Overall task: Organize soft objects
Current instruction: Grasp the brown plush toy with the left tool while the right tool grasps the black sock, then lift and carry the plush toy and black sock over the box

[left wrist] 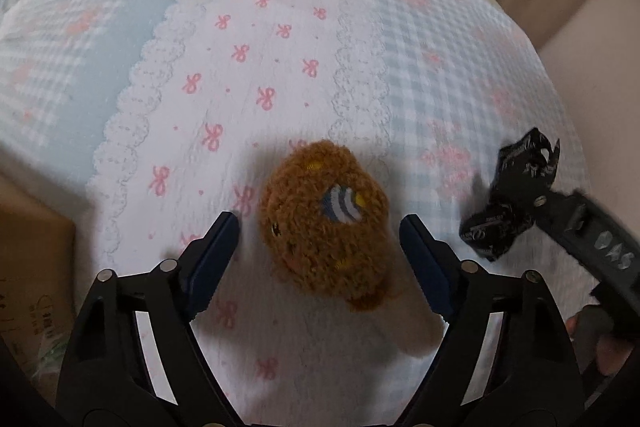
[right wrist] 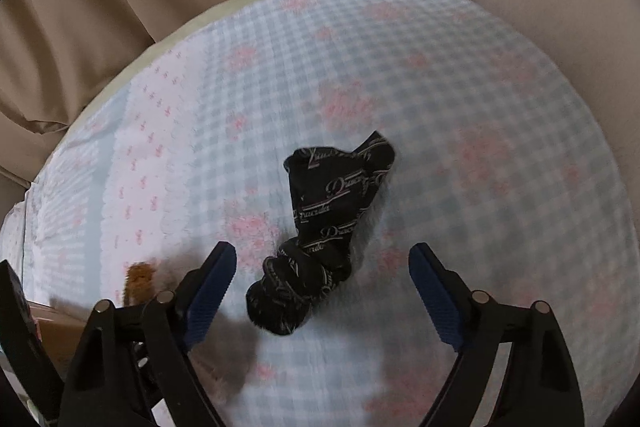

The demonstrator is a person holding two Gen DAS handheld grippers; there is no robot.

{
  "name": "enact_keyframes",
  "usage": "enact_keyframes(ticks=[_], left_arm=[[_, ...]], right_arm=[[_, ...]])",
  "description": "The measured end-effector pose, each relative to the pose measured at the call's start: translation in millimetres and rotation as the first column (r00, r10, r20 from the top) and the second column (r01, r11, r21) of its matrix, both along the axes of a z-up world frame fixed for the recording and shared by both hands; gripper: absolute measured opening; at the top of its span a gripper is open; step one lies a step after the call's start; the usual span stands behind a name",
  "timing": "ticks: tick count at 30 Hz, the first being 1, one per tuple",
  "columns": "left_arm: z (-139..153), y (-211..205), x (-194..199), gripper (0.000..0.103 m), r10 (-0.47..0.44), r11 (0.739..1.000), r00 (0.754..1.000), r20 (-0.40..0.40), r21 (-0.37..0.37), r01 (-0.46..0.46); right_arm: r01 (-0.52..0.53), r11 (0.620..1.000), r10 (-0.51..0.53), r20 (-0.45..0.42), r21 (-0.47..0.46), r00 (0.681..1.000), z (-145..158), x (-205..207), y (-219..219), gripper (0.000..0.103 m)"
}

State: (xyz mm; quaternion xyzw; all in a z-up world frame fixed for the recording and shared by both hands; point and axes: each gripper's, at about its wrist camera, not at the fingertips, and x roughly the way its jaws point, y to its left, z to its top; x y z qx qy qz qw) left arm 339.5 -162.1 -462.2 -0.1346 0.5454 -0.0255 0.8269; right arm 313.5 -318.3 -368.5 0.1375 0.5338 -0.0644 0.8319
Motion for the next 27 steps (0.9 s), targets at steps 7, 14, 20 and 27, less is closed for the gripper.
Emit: enact_keyframes(ticks=[7, 14, 20, 27], left_arm=[[-2, 1, 9, 0.05, -0.007, 1.0, 1.0, 0.022, 0.004, 0.007], [3, 4, 5, 0.041, 0.001, 1.0, 1.0, 0.024, -0.016, -0.001], [19, 8, 1, 0.04, -0.006, 1.0, 0.999, 0.044, -0.013, 0.006], [61, 12, -12, 0.04, -0.009, 1.0, 0.996, 0.088, -0.011, 0.01]], right_arm=[[-0.023, 0.998, 0.022, -0.012, -0.058, 1.0, -19, 7, 9, 0.067], [-0.041, 0.991, 0.04, -0.007, -0.127, 0.999, -18, 8, 16, 0.038], [-0.031, 0.994, 0.032, 0.003, -0.106, 0.999, -9, 5, 15, 0.036], [-0.03, 0.995, 0.034, 0.035, -0.097, 0.999, 21, -5, 19, 0.035]])
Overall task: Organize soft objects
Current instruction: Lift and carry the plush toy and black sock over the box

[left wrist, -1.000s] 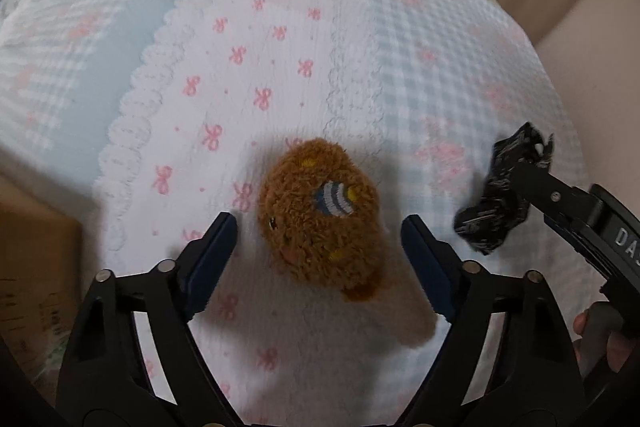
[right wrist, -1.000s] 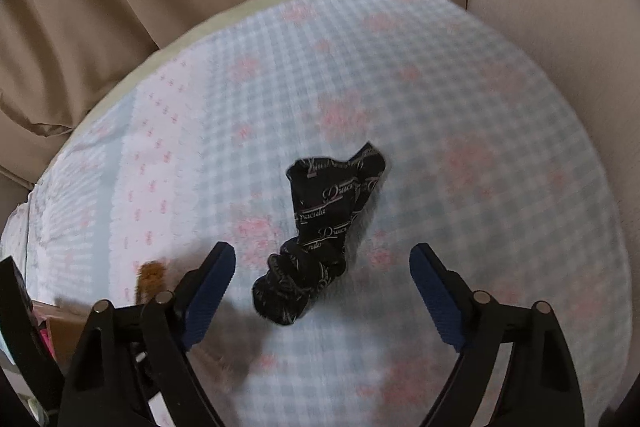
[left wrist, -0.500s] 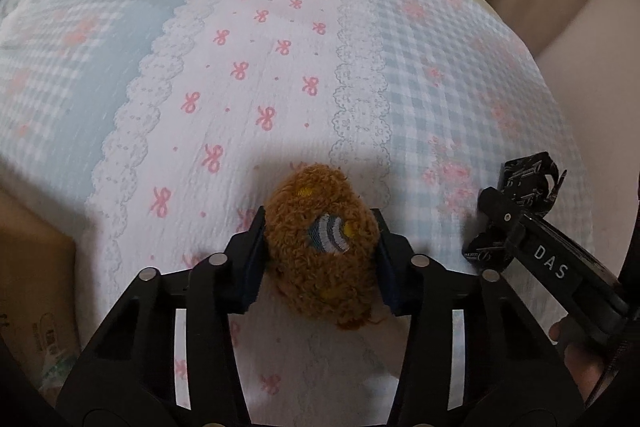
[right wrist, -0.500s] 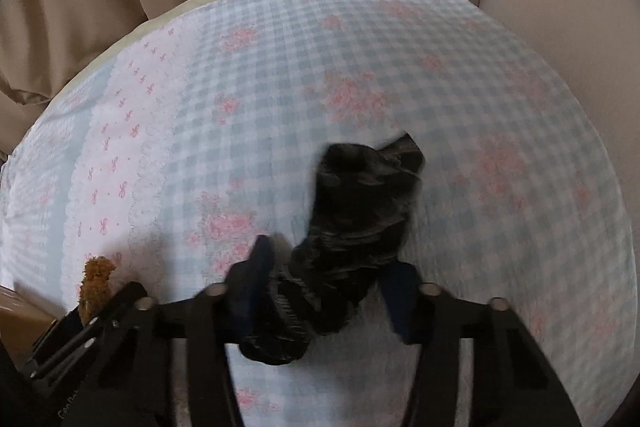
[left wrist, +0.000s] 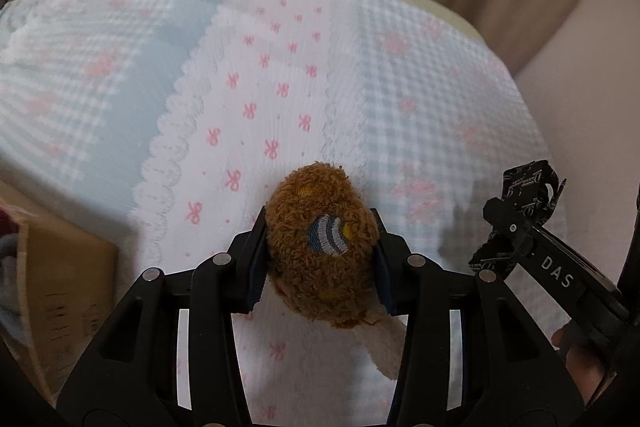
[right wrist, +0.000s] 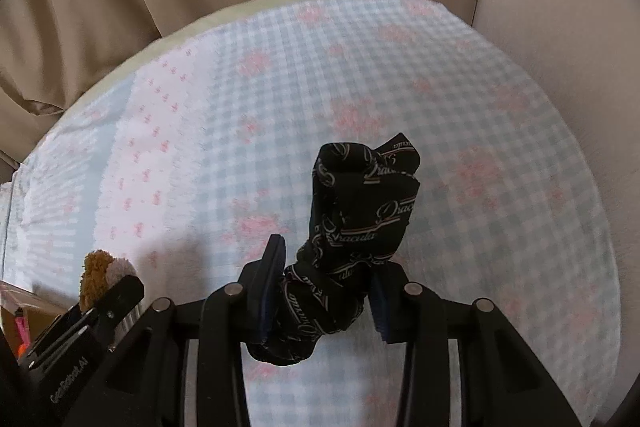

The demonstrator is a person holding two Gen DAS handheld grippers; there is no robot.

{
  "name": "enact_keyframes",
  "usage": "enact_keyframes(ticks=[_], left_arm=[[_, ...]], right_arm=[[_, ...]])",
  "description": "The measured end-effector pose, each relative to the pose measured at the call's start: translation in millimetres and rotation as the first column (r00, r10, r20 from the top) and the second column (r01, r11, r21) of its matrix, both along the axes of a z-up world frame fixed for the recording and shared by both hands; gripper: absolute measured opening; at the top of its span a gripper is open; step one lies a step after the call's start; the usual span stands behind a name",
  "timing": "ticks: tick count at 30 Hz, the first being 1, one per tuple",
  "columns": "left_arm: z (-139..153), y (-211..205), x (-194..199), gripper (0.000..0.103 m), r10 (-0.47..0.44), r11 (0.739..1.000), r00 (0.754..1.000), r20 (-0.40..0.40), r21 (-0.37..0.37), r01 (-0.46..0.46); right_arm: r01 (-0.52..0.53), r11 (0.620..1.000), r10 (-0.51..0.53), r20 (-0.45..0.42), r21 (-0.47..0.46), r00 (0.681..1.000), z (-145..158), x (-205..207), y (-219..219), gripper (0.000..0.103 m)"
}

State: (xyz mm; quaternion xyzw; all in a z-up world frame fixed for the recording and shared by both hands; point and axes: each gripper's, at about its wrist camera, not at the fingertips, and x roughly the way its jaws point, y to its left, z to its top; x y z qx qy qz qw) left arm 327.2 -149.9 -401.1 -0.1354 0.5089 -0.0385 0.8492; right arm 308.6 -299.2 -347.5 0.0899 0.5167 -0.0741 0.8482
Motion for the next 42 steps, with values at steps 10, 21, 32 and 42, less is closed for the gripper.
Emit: enact_keyframes(ticks=[10, 21, 32, 42], left_arm=[[103, 17, -38, 0.04, 0.01, 1.0, 0.997, 0.071, -0.003, -0.01], [218, 79, -109, 0.04, 0.037, 0.999, 0.987, 0.155, 0.001, -0.038], [277, 180, -160, 0.04, 0.107, 0.993, 0.972, 0.208, 0.024, -0.115], [261, 301, -156, 0.04, 0.087, 0.994, 0.982, 0.165, 0.048, -0.096]], right_arm=[[-0.066, 0.998, 0.068, 0.105, -0.02, 0.992, 104, -38, 21, 0.035], [-0.158, 0.986, 0.165, 0.194, -0.051, 0.967, 227, -108, 77, 0.035], [-0.321, 0.947, 0.316, 0.227, -0.018, 0.921, 265, -150, 179, 0.035], [-0.329, 0.944, 0.318, 0.192, 0.031, 0.928, 249, -143, 280, 0.035]])
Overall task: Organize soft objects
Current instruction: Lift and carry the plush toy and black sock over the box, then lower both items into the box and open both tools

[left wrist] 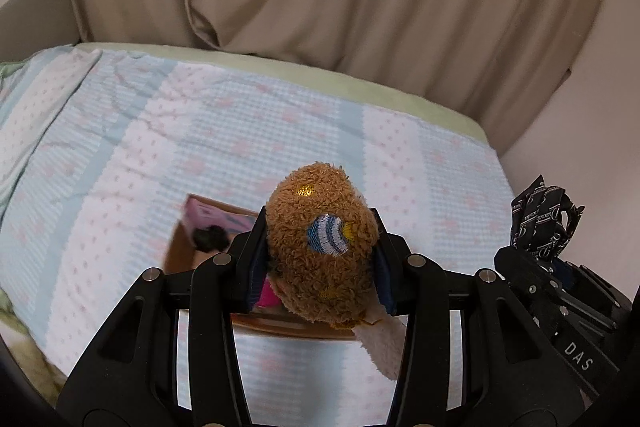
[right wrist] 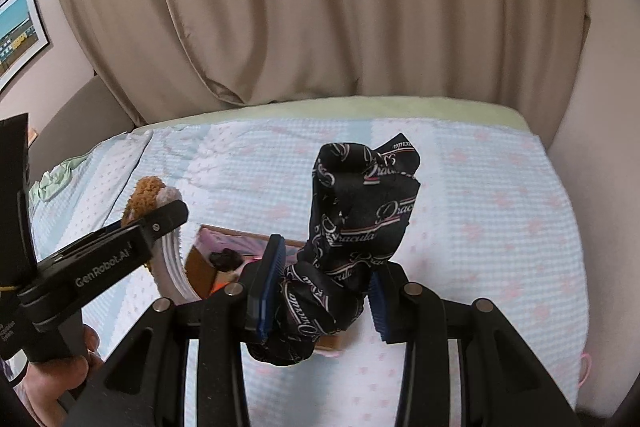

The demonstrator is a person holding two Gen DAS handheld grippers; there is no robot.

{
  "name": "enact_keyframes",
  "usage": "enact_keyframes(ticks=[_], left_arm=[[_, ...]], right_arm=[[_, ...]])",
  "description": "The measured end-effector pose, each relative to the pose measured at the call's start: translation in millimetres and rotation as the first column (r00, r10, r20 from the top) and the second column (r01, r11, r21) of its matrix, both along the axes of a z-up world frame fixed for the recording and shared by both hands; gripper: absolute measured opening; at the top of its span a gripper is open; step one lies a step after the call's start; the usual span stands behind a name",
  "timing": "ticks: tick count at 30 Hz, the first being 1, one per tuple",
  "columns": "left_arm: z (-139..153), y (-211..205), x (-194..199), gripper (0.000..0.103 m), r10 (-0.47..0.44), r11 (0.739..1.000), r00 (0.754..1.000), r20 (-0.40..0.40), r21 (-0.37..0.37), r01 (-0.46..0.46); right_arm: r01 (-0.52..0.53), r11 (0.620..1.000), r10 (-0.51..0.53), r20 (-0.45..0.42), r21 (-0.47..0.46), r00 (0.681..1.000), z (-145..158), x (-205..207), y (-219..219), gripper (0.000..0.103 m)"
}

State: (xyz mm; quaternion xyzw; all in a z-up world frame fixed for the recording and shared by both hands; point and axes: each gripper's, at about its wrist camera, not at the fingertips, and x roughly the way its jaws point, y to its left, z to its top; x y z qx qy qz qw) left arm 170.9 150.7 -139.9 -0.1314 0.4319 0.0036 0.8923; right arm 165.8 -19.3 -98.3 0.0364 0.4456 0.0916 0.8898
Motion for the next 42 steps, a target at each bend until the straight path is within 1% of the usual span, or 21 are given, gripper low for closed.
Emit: enact_keyframes(ticks=[5, 9, 14, 17, 19, 22, 27, 29, 32, 35, 37, 38, 39, 40, 41, 42], left_arm=[[-30, 52, 20, 0.04, -0.035, 0.999, 0.998, -0.051, 0.006, 0.035], [-60, 77, 36, 0.04, -0.063, 0.998, 0.992, -0.106, 0.009, 0.064], [-99, 93, 53, 0.04, -0.104, 0.994, 0.98, -0.17, 0.012, 0.107], [-124, 99, 62, 0.04, -0.116, 0.993, 0.969, -0.219, -0.01, 0.117], [-136, 98, 66, 0.04, -0.127, 0.992, 0.961, -0.244, -0.012, 0.128], [-156, 92, 71, 0.04, -0.153, 0.988, 0.947, -0.282, -0.008, 0.157], [-189, 80, 79, 0.04, -0.197, 0.978, 0.918, -0.344, -0.001, 0.209], [-202, 75, 84, 0.04, -0.207, 0.975, 0.907, -0.366, 0.0, 0.222], [-217, 69, 92, 0.04, -0.215, 0.972, 0.895, -0.39, -0.001, 0.233], [-226, 66, 98, 0.041, -0.22, 0.968, 0.887, -0.407, 0.02, 0.249], [-228, 64, 99, 0.048, -0.23, 0.963, 0.884, -0.406, 0.038, 0.268], [-228, 63, 98, 0.061, -0.239, 0.96, 0.884, -0.403, 0.041, 0.278], [-228, 62, 98, 0.086, -0.246, 0.957, 0.881, -0.404, 0.041, 0.286], [-228, 60, 96, 0.096, -0.248, 0.956, 0.881, -0.402, 0.046, 0.29], [-227, 60, 94, 0.103, -0.252, 0.954, 0.884, -0.393, 0.05, 0.294], [-225, 59, 91, 0.103, -0.261, 0.952, 0.886, -0.384, 0.053, 0.303]], right_arm=[[0.022, 1.0, -0.023, -0.055, -0.013, 0.998, -25, 18, 46, 0.035], [0.037, 0.999, -0.038, -0.118, -0.009, 0.992, -52, 28, 74, 0.035], [0.033, 0.999, -0.038, -0.209, -0.024, 0.977, -93, 43, 98, 0.035], [0.004, 0.999, -0.014, -0.264, -0.038, 0.964, -119, 52, 110, 0.035], [-0.017, 0.999, 0.002, -0.295, -0.048, 0.955, -131, 56, 116, 0.035], [-0.017, 0.999, 0.005, -0.356, -0.03, 0.935, -152, 66, 114, 0.035], [0.006, 1.0, -0.009, -0.429, -0.008, 0.903, -183, 77, 104, 0.035], [0.051, 0.999, -0.038, -0.471, 0.014, 0.882, -198, 82, 93, 0.035], [0.117, 0.992, -0.073, -0.513, 0.054, 0.855, -212, 89, 82, 0.035], [0.132, 0.99, -0.081, -0.543, 0.055, 0.836, -224, 100, 77, 0.035], [0.139, 0.988, -0.082, -0.561, 0.061, 0.824, -229, 105, 76, 0.036], [0.149, 0.986, -0.082, -0.573, 0.072, 0.816, -232, 108, 74, 0.037], [0.166, 0.982, -0.085, -0.586, 0.086, 0.806, -235, 111, 72, 0.04], [0.175, 0.98, -0.085, -0.593, 0.096, 0.801, -236, 114, 70, 0.042], [0.187, 0.977, -0.09, -0.595, 0.103, 0.799, -237, 117, 68, 0.053], [0.197, 0.975, -0.101, -0.59, 0.101, 0.801, -236, 118, 67, 0.071]])
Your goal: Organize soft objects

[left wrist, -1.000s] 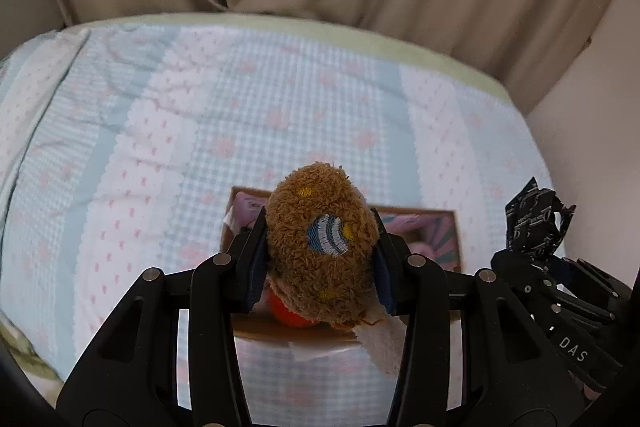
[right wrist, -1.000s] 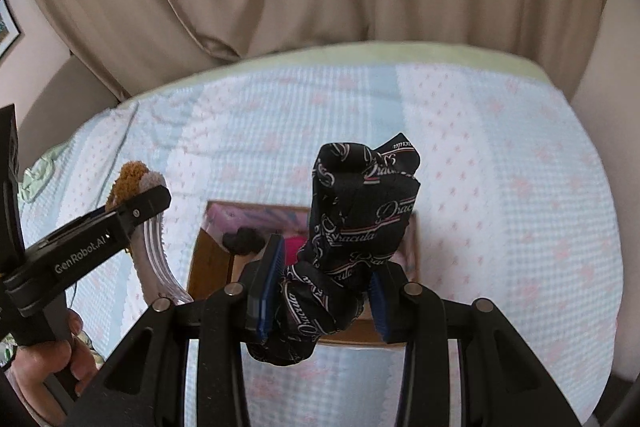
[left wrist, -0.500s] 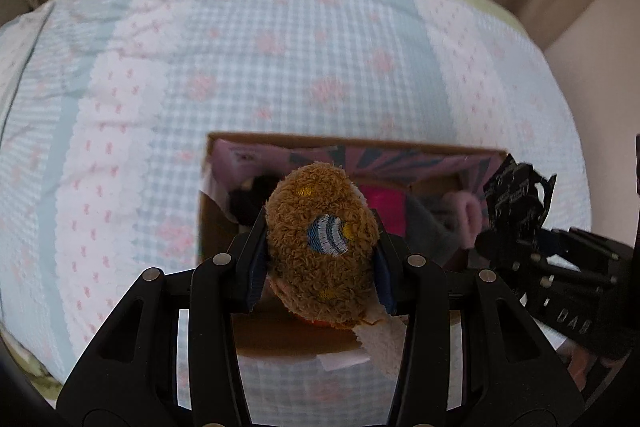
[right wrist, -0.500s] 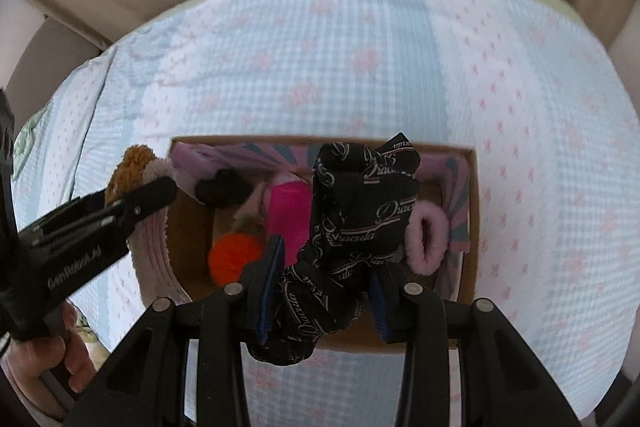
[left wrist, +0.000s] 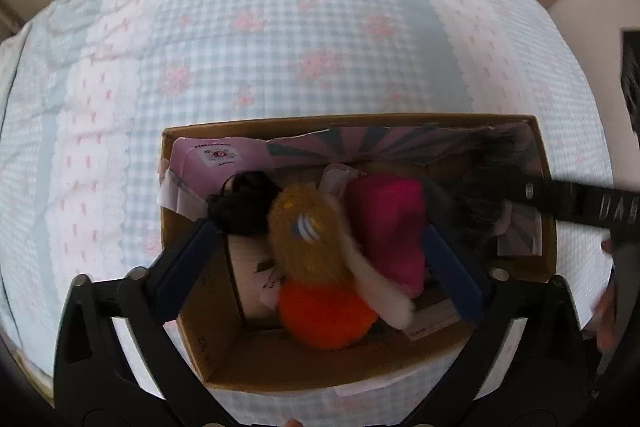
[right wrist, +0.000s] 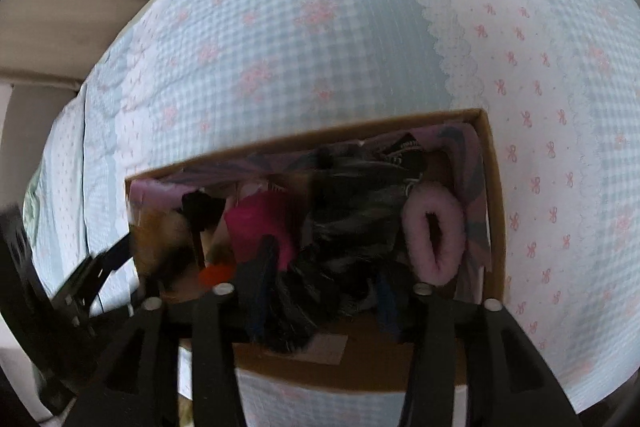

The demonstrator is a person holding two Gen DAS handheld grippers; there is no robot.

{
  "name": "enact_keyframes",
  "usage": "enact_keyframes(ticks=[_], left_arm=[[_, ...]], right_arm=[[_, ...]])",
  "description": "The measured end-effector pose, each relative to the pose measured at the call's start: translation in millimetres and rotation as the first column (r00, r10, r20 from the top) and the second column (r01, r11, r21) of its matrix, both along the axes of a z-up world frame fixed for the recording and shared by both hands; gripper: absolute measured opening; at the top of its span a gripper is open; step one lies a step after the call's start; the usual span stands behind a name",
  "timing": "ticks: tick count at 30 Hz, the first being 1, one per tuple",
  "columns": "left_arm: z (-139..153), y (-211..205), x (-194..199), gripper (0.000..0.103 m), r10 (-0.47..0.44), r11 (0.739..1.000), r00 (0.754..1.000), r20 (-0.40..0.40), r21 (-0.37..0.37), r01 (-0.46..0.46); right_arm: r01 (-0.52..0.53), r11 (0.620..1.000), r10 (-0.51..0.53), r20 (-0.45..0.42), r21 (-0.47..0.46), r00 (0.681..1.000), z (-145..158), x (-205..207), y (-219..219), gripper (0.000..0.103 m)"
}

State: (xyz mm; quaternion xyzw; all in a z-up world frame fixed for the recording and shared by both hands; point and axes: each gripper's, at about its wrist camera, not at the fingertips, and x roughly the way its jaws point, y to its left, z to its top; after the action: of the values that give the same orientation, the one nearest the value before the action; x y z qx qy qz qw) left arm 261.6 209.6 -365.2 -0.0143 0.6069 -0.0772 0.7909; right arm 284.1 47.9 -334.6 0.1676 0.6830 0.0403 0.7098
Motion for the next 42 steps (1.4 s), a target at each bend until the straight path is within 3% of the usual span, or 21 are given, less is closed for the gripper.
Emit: enact_keyframes(ticks=[2, 3, 8, 15, 19, 24, 29, 35, 42], left_arm=[[0, -2, -6, 0.103, -0.014, 1.0, 1.0, -0.006, 0.019, 0.014], [0, -2, -9, 0.103, -0.015, 1.0, 1.0, -0.007, 0.021, 0.015], [5, 4, -22, 0.103, 0.012, 1.0, 1.0, -0.003, -0.001, -0.012], [37, 6, -43, 0.103, 0.021, 1.0, 0.998, 0.057, -0.011, -0.02], [68, 5, -57, 0.103, 0.031, 0.999, 0.994, 0.107, -0.011, -0.03], [126, 3, -78, 0.103, 0.059, 0.998, 0.98, 0.191, -0.014, -0.057], [204, -4, -101, 0.103, 0.077, 0.997, 0.945, 0.319, -0.03, -0.072], [295, -16, -144, 0.103, 0.126, 0.992, 0.87, 0.476, -0.066, -0.107], [339, -39, -192, 0.103, 0.143, 0.99, 0.815, 0.561, -0.072, -0.124]], right_arm=[[0.039, 0.999, -0.038, 0.016, -0.014, 0.999, 3, 1, -5, 0.095], [0.051, 0.999, -0.051, 0.02, -0.01, 0.999, 4, 1, -7, 0.097], [0.072, 0.997, -0.072, 0.03, -0.017, 0.997, 11, -7, -11, 0.097], [0.049, 0.998, -0.046, 0.081, -0.039, 0.996, 37, -25, -5, 0.097], [0.035, 0.998, -0.027, 0.134, -0.057, 0.991, 64, -37, -2, 0.097], [0.01, 0.996, 0.012, 0.231, -0.091, 0.973, 118, -59, -3, 0.097], [0.001, 0.985, 0.067, 0.382, -0.175, 0.922, 200, -88, -7, 0.097], [0.019, 0.955, 0.154, 0.549, -0.297, 0.822, 292, -139, -16, 0.097], [0.078, 0.942, 0.156, 0.635, -0.326, 0.757, 345, -189, -42, 0.097]])
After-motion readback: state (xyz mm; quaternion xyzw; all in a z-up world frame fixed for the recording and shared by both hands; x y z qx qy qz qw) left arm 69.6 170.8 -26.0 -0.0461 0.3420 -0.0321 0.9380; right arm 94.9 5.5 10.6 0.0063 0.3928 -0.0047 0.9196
